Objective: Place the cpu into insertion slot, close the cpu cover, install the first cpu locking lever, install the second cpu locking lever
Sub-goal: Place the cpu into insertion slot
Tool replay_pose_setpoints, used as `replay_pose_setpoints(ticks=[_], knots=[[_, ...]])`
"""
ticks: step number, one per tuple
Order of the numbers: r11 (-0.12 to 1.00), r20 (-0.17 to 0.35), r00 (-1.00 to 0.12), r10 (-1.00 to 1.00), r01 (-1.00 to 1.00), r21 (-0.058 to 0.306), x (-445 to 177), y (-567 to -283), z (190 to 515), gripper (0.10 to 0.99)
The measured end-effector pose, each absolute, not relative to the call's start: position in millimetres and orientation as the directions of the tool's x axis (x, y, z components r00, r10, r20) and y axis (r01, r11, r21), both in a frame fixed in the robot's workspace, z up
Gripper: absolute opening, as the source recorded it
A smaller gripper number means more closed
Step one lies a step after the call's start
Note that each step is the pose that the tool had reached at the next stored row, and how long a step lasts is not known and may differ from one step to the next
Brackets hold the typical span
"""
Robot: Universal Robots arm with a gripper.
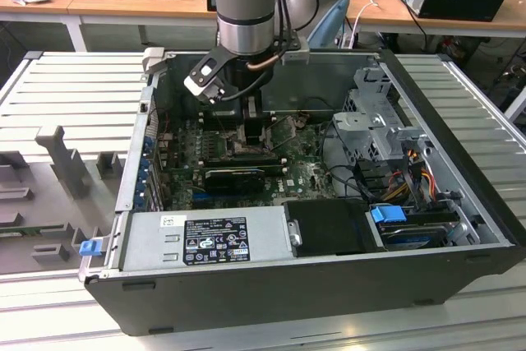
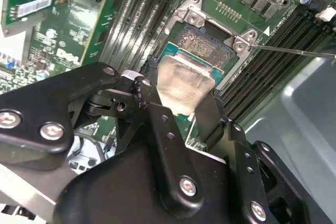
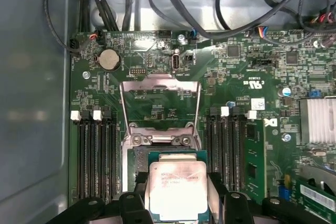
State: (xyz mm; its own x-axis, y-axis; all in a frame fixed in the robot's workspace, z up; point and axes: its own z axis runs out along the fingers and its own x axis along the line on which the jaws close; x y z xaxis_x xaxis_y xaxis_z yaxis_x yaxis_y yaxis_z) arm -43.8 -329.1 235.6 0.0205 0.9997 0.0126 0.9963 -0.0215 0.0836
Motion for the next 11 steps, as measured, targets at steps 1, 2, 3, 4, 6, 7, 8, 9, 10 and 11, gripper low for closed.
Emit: replay_pose_setpoints(ticks=[1,2,3,4,6,7,8,9,10,11], knots=[[-0.021,0.013,0.02,1.0,0.996,0.084,-43.9,-327.8,234.1,0.525],[-0.021,0.013,0.02,1.0,0.996,0.084,-44.3,-326.3,232.5,0.525],[-0.022,0.013,0.021,1.0,0.996,0.084,-45.3,-323.5,229.8,0.525],[-0.021,0.013,0.02,1.0,0.996,0.084,-46.3,-321.1,227.3,0.525],[-0.022,0.013,0.02,1.0,0.996,0.084,-47.4,-318.2,223.2,0.525],[-0.021,0.013,0.02,1.0,0.996,0.084,-47.7,-317.6,221.4,0.525],[-0.021,0.013,0.02,1.0,0.996,0.084,-48.1,-317.3,219.6,0.525],[-0.021,0.013,0.02,1.0,0.996,0.084,-48.4,-316.9,216.6,0.525],[-0.021,0.013,0.02,1.0,0.996,0.084,-48.3,-316.7,214.3,0.525],[-0.021,0.013,0.02,1.0,0.996,0.084,-48.3,-316.6,212.7,0.525]])
